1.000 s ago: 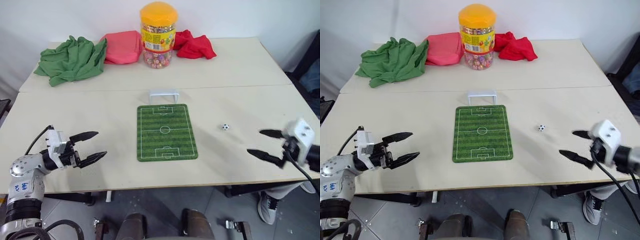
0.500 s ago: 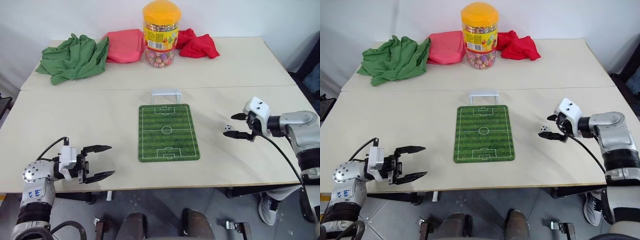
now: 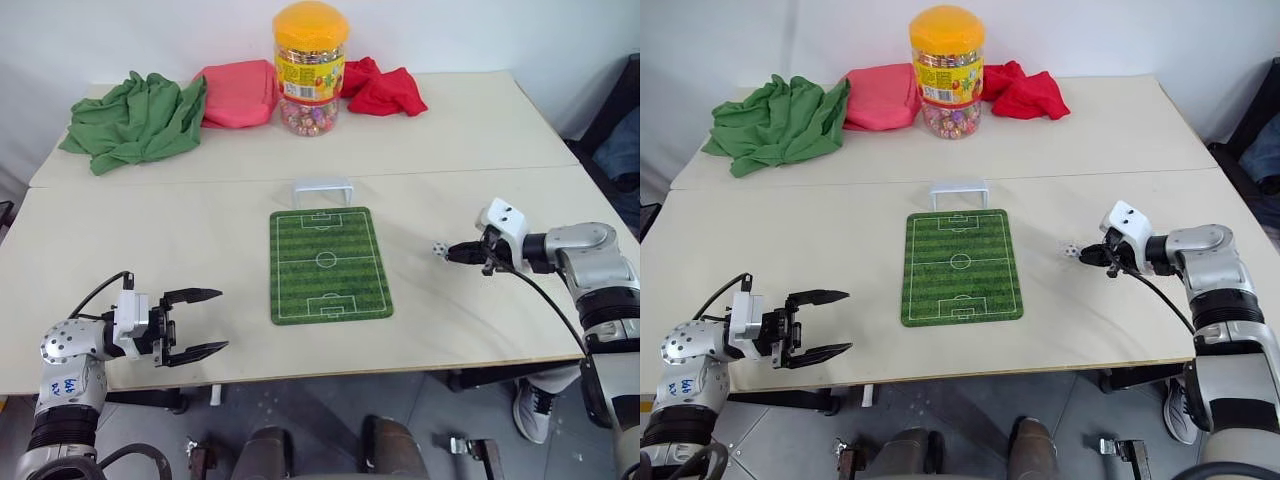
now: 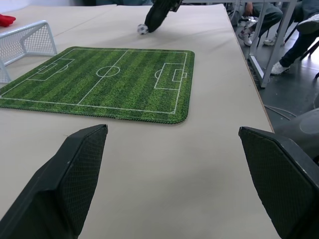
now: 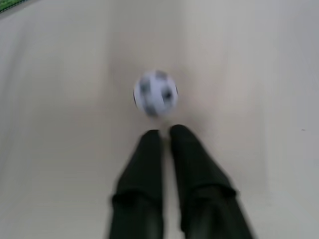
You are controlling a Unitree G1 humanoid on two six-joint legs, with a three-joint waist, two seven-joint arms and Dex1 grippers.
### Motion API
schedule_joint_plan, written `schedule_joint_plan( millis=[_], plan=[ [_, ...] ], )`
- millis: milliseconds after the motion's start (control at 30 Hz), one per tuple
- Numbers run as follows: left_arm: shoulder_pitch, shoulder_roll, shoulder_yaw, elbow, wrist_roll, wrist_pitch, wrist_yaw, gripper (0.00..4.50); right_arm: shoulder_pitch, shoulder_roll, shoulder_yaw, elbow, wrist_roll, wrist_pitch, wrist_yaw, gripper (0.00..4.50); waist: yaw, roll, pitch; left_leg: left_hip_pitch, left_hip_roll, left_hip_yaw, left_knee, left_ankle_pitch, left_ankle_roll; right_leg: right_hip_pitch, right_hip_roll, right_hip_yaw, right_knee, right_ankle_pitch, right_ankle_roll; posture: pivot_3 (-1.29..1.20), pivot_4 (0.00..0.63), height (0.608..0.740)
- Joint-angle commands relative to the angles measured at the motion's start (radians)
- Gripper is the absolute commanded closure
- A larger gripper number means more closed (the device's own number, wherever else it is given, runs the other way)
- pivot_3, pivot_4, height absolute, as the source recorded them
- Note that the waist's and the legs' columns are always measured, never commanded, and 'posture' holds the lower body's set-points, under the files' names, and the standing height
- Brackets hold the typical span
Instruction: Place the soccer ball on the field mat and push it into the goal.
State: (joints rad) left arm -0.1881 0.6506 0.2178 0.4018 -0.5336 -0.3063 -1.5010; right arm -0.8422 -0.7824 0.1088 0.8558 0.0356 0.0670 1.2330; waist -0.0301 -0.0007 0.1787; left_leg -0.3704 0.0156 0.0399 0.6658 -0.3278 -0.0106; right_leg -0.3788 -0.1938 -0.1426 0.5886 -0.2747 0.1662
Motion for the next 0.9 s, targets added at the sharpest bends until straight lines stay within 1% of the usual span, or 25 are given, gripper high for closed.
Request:
schedule_joint_plan(
  millis=[33, 167, 233, 267, 333, 367, 400, 433, 500, 567, 767, 900],
  plan=[
    [-0.018, 0.007, 0.003, -0.011, -0.021, -0.003, -0.054, 0.0, 0.001, -0.021, -0.04, -0.069, 0.025, 0.003, 0.01, 4.47, 0.0, 0.0, 0.0, 0.0, 0.0, 0.0, 0.0, 0.0, 0.0, 0.0, 0.0, 0.0, 0.0, 0.0, 0.0, 0.0, 0.15, 0.74],
    [-0.03, 0.0, -0.001, -0.003, -0.017, -0.006, -0.048, 0.0, 0.022, -0.037, -0.048, -0.134, 0.024, 0.025, 0.006, 4.47, 0.0, 0.0, 0.0, 0.0, 0.0, 0.0, 0.0, 0.0, 0.0, 0.0, 0.0, 0.0, 0.0, 0.0, 0.0, 0.0, 0.15, 0.74],
    [-0.038, -0.003, 0.0, 0.005, -0.015, -0.008, -0.043, 0.0, 0.021, -0.034, -0.037, -0.174, 0.025, 0.039, 0.029, 4.47, 0.001, 0.0, 0.0, 0.0, 0.0, 0.0, 0.0, 0.0, 0.0, 0.0, 0.0, 0.0, 0.0, 0.0, 0.0, 0.0, 0.15, 0.74],
    [-0.04, -0.004, -0.001, 0.008, -0.014, -0.008, -0.042, 0.0, 0.011, -0.032, -0.021, -0.185, 0.018, 0.057, 0.048, 4.31, 0.001, 0.0, 0.0, 0.0, 0.0, 0.0, 0.0, 0.0, 0.0, 0.0, 0.0, 0.0, 0.0, 0.0, 0.0, 0.0, 0.15, 0.74],
    [-0.041, -0.005, 0.001, 0.008, -0.013, -0.008, -0.039, 0.0, -0.032, 0.001, -0.012, -0.169, 0.008, 0.041, 0.035, 3.92, 0.0, 0.0, 0.0, 0.0, 0.0, 0.0, 0.0, 0.0, 0.0, 0.0, 0.0, 0.0, 0.0, 0.0, 0.0, 0.0, 0.15, 0.74],
    [-0.041, -0.006, 0.003, 0.007, -0.013, -0.008, -0.036, 0.0, -0.068, 0.027, -0.01, -0.141, 0.0, 0.028, 0.013, 3.61, -0.001, 0.001, 0.0, 0.0, 0.0, 0.0, 0.0, 0.0, 0.0, 0.0, 0.0, 0.0, 0.0, 0.0, 0.0, 0.0, 0.15, 0.74],
    [-0.041, -0.006, 0.004, 0.006, -0.013, -0.008, -0.034, 0.0, -0.101, 0.053, -0.009, -0.108, -0.006, 0.014, -0.008, 3.25, -0.005, 0.001, 0.001, 0.0, 0.0, 0.0, 0.0, 0.0, 0.0, 0.0, 0.0, 0.0, 0.0, 0.0, 0.0, 0.0, 0.15, 0.74],
    [-0.039, -0.007, 0.004, 0.004, -0.013, -0.008, -0.032, 0.0, -0.13, 0.075, -0.007, -0.076, -0.013, 0.003, -0.021, 2.97, -0.012, 0.001, 0.001, 0.0, 0.0, 0.001, 0.0, 0.0, 0.0, 0.0, 0.0, 0.001, 0.0, 0.0, 0.0, 0.0, 0.15, 0.74],
    [-0.031, -0.007, 0.006, -0.004, -0.015, -0.007, -0.03, 0.0, -0.181, 0.115, 0.002, -0.005, -0.036, -0.029, -0.054, 2.16, -0.015, 0.001, 0.001, 0.001, 0.0, 0.002, 0.0, 0.0, 0.0, -0.001, 0.0, 0.001, 0.001, 0.0, 0.0, 0.0, 0.15, 0.74],
    [-0.023, -0.006, 0.011, -0.016, -0.016, -0.003, -0.021, 0.0, -0.236, 0.157, 0.021, 0.088, -0.073, -0.053, -0.096, 1.53, -0.02, 0.001, 0.001, 0.001, 0.0, 0.001, 0.0, 0.0, 0.0, -0.001, 0.0, 0.001, 0.002, 0.0, 0.0, 0.0, 0.15, 0.74],
    [0.013, -0.001, 0.025, -0.057, -0.022, 0.008, 0.001, 0.0, -0.321, 0.266, 0.048, 0.285, -0.131, -0.127, -0.158, 1.53, -0.024, 0.002, 0.001, 0.0, 0.0, 0.001, -0.001, 0.0, 0.0, -0.001, 0.0, 0.001, 0.001, 0.0, 0.0, 0.0, 0.15, 0.74],
    [0.041, -0.003, 0.037, -0.091, -0.024, 0.017, 0.023, 0.0, -0.355, 0.326, 0.016, 0.363, -0.131, -0.169, -0.238, 1.53, -0.029, 0.003, 0.002, 0.0, 0.0, 0.001, -0.001, 0.0, 0.0, -0.002, 0.0, 0.001, 0.001, 0.0, 0.0, 0.0, 0.15, 0.74]
  ],
)
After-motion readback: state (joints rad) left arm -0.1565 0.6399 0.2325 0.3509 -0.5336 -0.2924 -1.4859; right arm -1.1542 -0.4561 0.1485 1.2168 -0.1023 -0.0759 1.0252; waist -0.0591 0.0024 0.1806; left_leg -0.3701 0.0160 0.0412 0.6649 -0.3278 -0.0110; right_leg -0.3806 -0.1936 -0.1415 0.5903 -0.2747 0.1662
